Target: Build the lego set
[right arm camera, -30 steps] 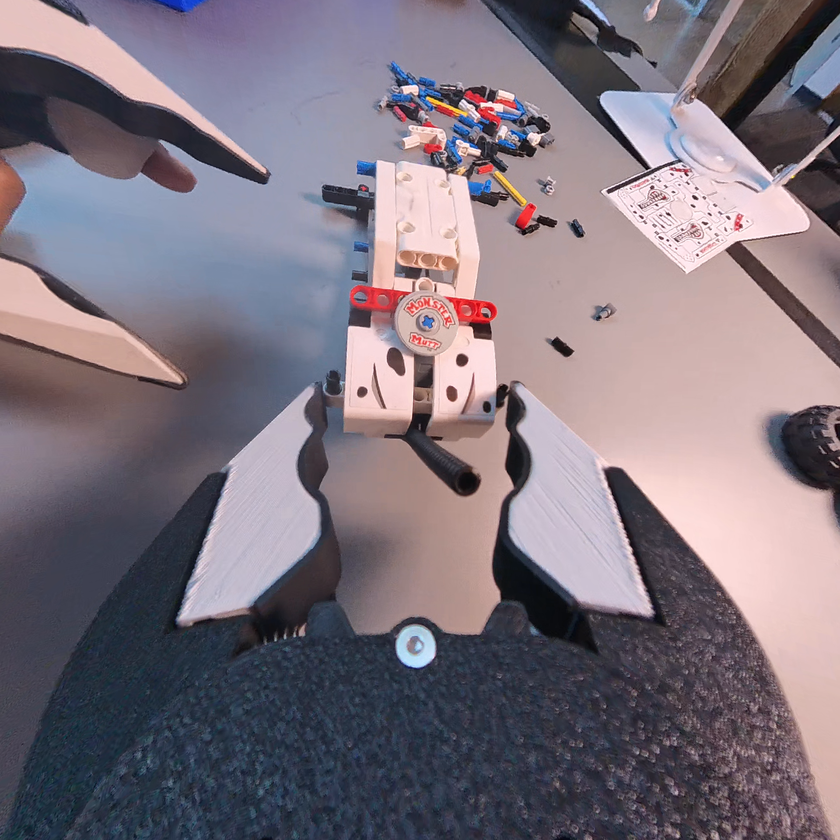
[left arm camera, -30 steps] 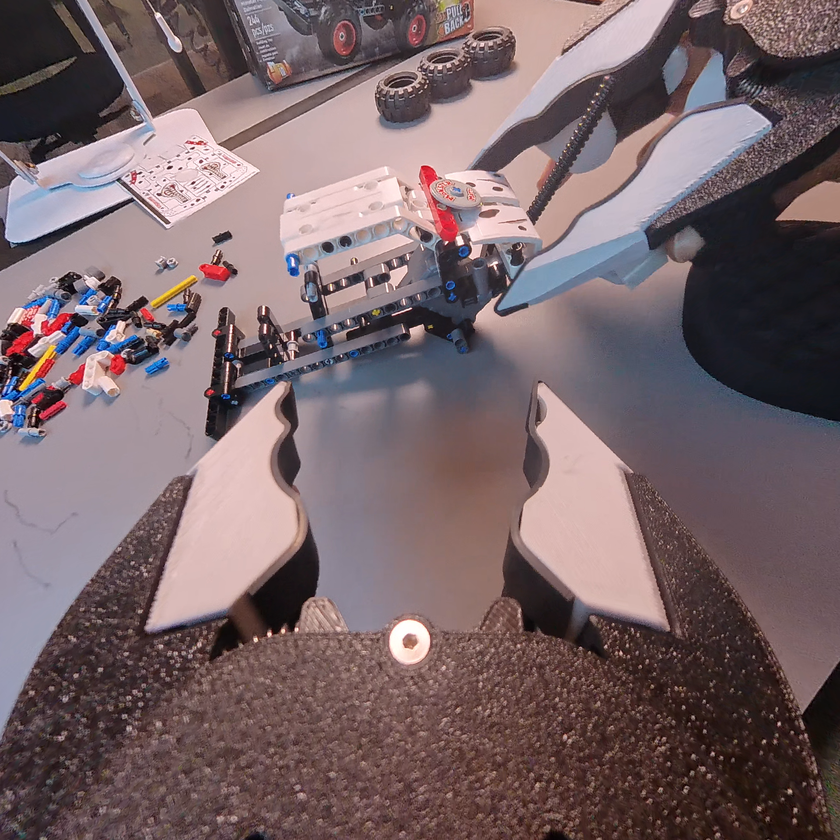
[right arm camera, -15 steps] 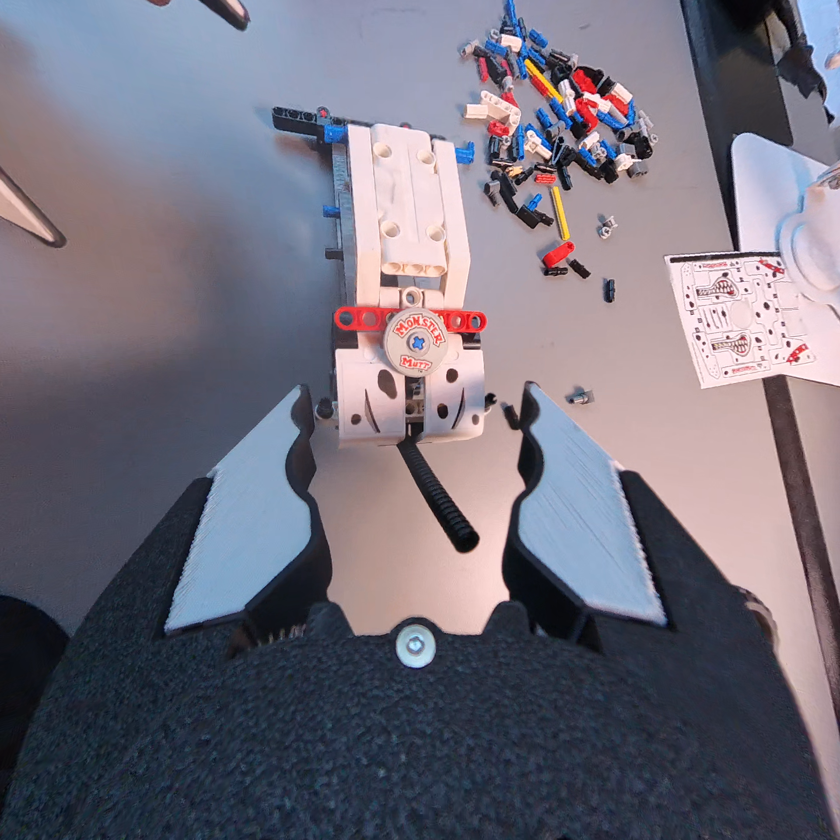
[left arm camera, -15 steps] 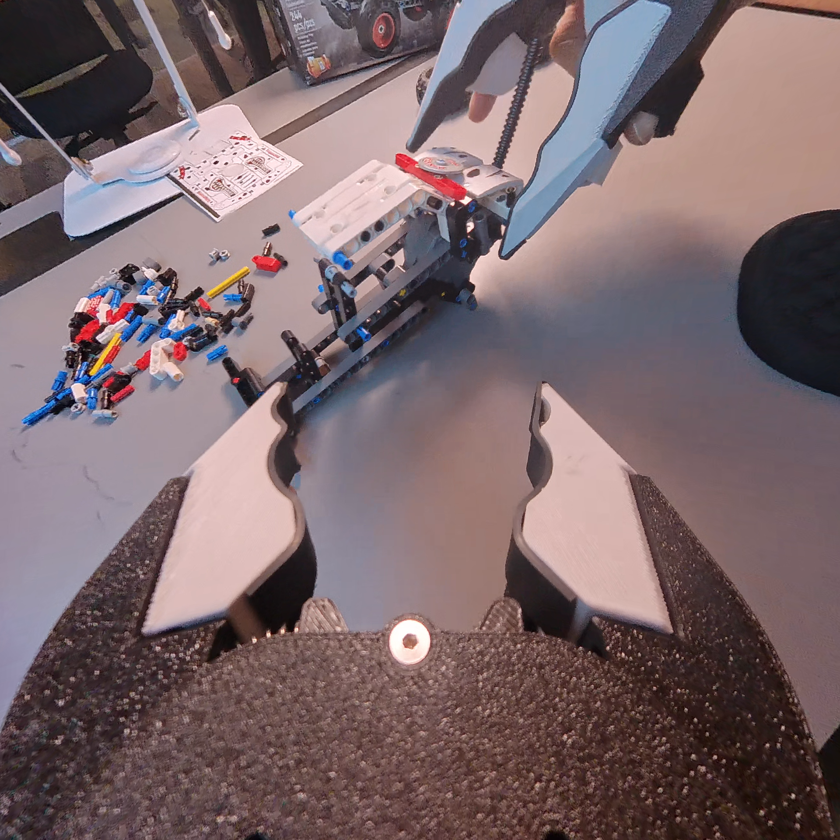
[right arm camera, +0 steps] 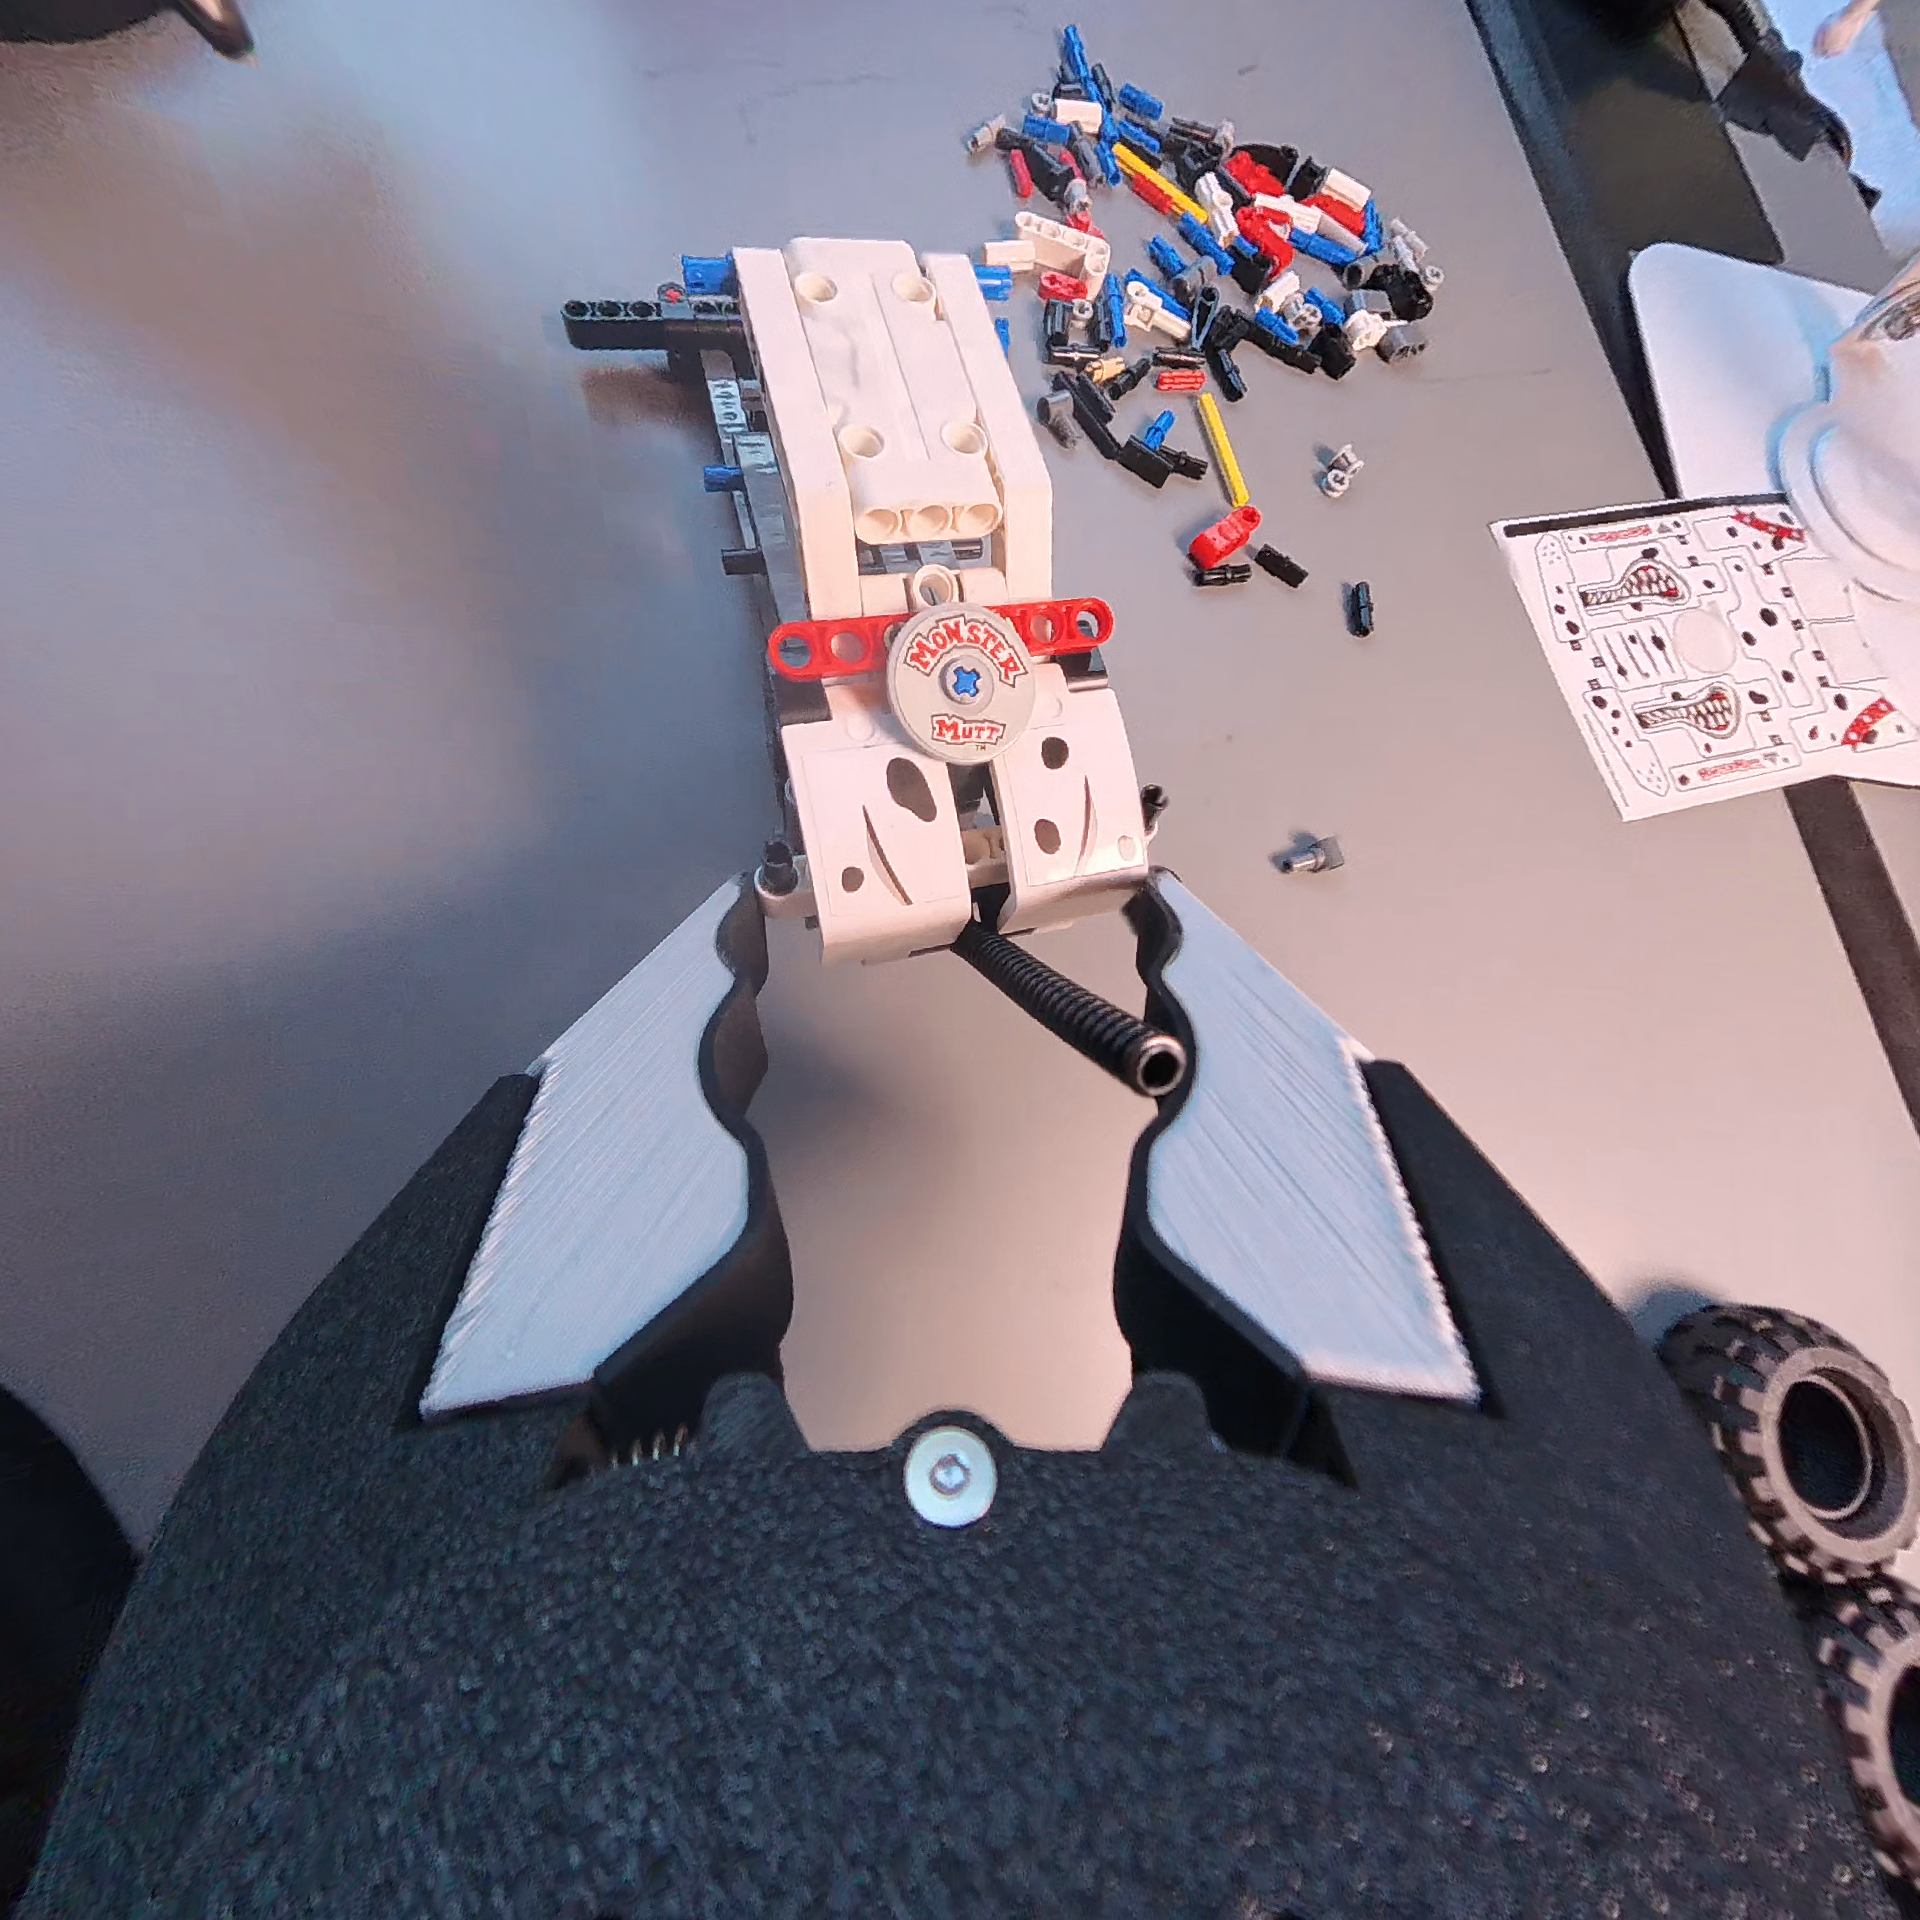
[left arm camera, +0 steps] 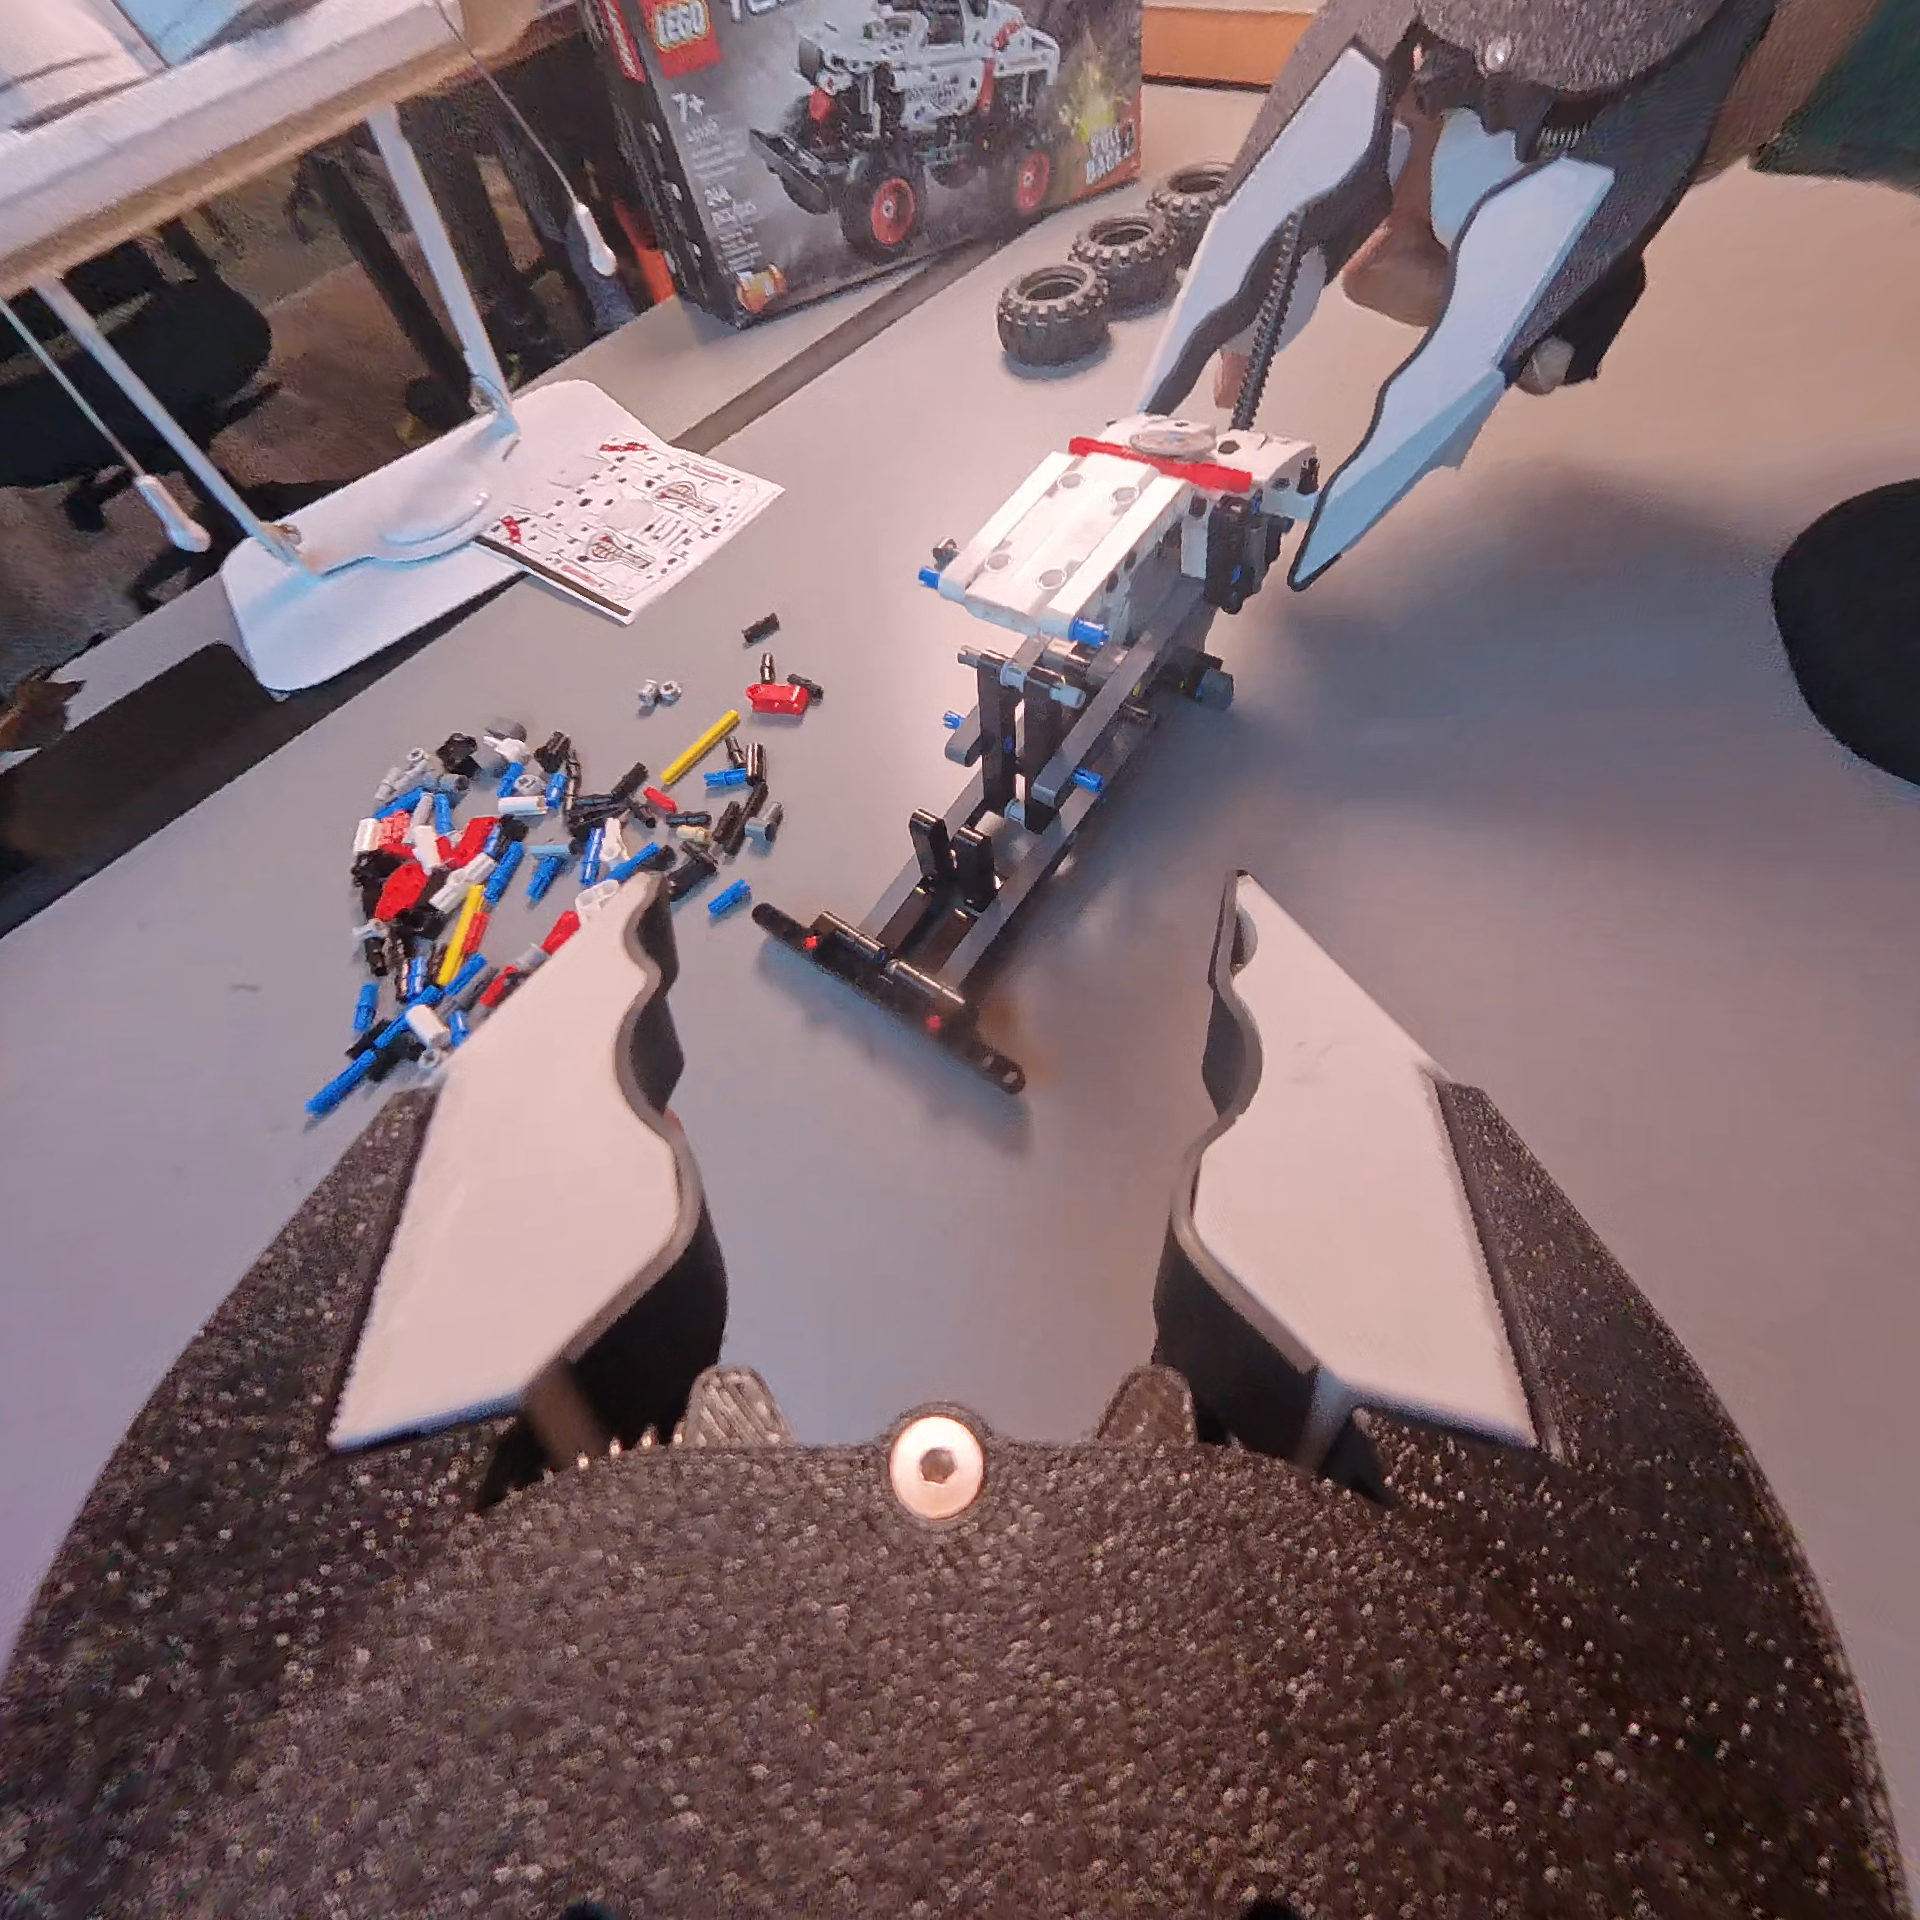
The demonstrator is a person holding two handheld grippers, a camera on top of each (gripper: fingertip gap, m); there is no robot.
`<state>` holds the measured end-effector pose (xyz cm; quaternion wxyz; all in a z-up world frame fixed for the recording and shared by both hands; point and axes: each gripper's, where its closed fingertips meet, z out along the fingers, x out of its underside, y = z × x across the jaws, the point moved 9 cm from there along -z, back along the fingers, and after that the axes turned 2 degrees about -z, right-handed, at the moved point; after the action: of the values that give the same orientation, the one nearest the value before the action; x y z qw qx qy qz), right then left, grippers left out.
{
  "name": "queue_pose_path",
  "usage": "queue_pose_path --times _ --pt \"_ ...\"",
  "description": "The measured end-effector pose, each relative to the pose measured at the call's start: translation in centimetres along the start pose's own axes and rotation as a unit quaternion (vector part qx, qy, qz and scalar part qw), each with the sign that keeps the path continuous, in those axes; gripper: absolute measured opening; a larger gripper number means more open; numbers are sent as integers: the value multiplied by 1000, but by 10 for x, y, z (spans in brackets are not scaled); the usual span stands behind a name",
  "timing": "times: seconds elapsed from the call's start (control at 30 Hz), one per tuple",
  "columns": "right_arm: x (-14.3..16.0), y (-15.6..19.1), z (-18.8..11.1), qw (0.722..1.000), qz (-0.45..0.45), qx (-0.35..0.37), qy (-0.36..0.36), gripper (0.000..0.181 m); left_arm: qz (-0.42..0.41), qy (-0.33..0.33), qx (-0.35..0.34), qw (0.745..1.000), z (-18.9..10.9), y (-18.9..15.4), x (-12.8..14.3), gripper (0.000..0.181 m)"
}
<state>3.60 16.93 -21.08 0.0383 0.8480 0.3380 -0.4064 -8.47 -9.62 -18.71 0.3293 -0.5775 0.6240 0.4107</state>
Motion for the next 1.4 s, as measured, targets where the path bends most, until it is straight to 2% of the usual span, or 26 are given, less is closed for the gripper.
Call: queue_pose_path --times 0.2,0.3,0.43,0.47,0.5,0.53,0.6,0.7,0.73,0.93,1.13,1.2,1.4 --pt "0 -14 2 1000 -13 -4 22 71 23 1 103 994 51 22 7 101" --pt "-1 -9 -3 999 25 19 12 91 37 -7 119 992 68 23 11 101" --pt "-2 8 -12 996 50 70 -24 95 75 4 123 990 82 20 15 94" --pt "-1 8 -11 995 52 79 -32 93 81 10 126 989 86 21 15 92" --pt "1 7 -9 994 56 83 -38 87 89 13 136 987 89 21 14 82" --pt "3 4 -7 994 60 86 -45 79 98 21 151 983 92 21 14 68" --pt "6 -2 -3 992 69 78 -69 59 122 45 155 979 99 23 17 60" --pt "9 -4 0 990 79 73 -88 48 129 46 145 980 101 27 17 30" --pt "9 -4 -2 990 78 70 -89 48 128 43 140 981 101 28 17 28" --pt "13 12 -14 991 64 73 -88 46 148 29 137 979 95 14 17 27" --pt "14 24 -31 991 60 62 -101 43 188 21 131 973 83 -15 16 27" --pt "20 26 -26 993 63 54 -78 43 186 23 135 973 82 -17 18 26" --pt "22 24 -26 991 86 42 -92 43 148 28 164 975 85 -10 18 30"
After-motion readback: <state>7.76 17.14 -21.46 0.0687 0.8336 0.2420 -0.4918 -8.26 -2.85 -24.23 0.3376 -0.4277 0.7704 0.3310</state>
